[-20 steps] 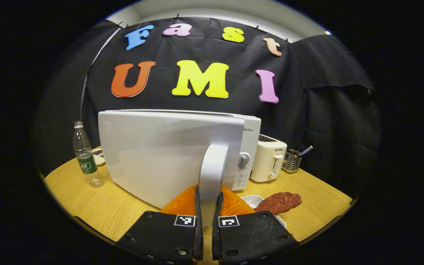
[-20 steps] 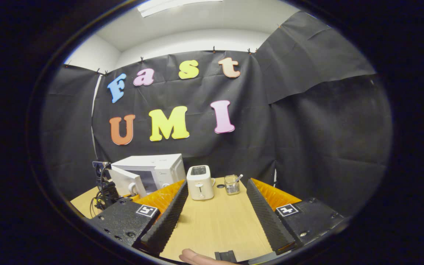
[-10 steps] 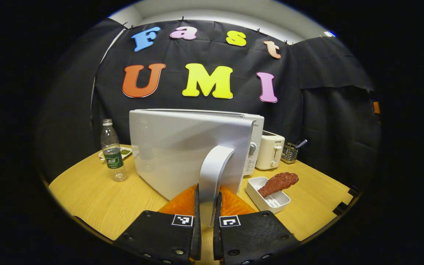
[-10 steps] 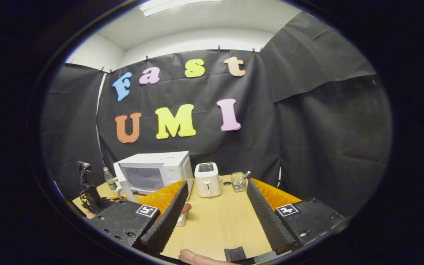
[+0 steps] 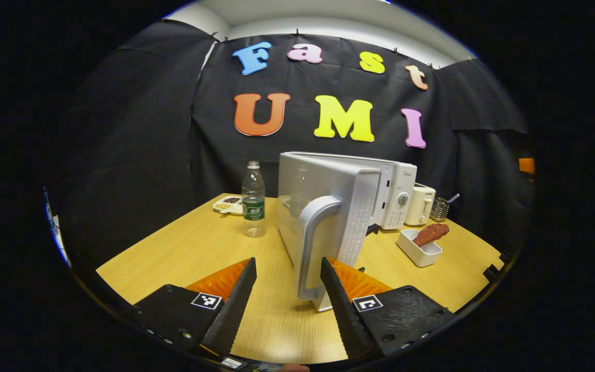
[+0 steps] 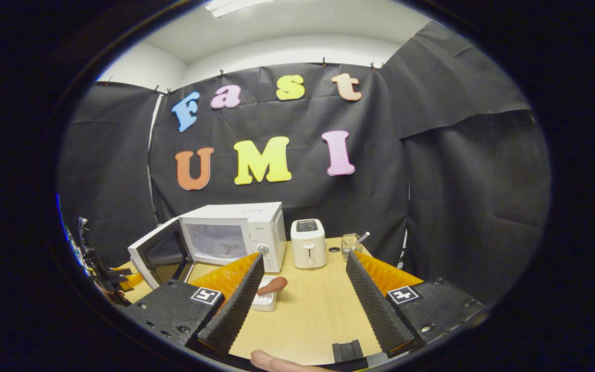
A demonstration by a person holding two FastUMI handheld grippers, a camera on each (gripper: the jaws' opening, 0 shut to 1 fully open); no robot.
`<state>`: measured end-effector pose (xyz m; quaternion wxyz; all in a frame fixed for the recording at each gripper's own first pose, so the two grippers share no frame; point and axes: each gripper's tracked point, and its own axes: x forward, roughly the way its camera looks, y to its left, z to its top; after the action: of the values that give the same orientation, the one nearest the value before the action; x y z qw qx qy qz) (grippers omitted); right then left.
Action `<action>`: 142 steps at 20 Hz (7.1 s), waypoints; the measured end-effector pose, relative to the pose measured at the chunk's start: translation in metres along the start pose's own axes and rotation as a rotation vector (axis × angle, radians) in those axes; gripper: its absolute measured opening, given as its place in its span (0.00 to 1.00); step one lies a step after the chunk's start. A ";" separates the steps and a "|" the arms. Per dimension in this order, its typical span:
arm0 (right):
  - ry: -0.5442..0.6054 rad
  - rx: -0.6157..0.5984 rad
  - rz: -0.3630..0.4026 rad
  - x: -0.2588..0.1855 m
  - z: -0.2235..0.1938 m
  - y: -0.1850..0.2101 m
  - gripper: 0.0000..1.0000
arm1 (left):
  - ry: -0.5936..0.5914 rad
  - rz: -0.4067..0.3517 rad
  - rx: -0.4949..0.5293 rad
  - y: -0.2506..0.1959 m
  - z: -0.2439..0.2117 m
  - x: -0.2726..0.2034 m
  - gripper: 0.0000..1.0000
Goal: Open the microwave oven with the left hand, put the food in, and close the microwave oven.
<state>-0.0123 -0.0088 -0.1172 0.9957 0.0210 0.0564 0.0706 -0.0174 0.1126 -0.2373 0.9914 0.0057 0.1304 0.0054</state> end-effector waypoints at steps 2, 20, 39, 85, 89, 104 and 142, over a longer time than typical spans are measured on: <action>0.010 -0.012 0.012 0.001 -0.003 0.011 1.00 | -0.027 0.035 0.001 0.013 0.009 -0.011 0.87; 0.238 -0.050 0.140 0.133 -0.042 0.019 1.00 | -0.208 -0.003 -0.012 -0.036 0.167 0.003 0.94; 0.914 0.320 0.511 0.236 -0.188 0.060 0.57 | -0.184 -0.037 0.042 -0.088 0.192 0.054 0.94; 0.076 0.341 0.125 0.381 -0.119 0.341 0.10 | -0.253 0.035 -0.022 0.030 0.177 -0.019 0.82; 0.091 0.564 0.041 0.424 -0.132 0.349 0.11 | -0.242 0.048 -0.002 0.030 0.178 -0.019 0.81; 0.224 0.732 -0.096 0.464 -0.182 0.338 0.29 | -0.210 0.027 0.053 0.008 0.175 -0.031 0.94; -0.142 -0.154 0.145 0.088 -0.019 0.199 0.93 | -0.208 0.277 0.025 0.130 0.094 -0.032 0.00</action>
<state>0.0449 0.2014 -0.1357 0.9881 -0.0468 -0.0216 0.1450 -0.0256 0.2417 -0.1364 0.9892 0.0367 0.0252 0.1399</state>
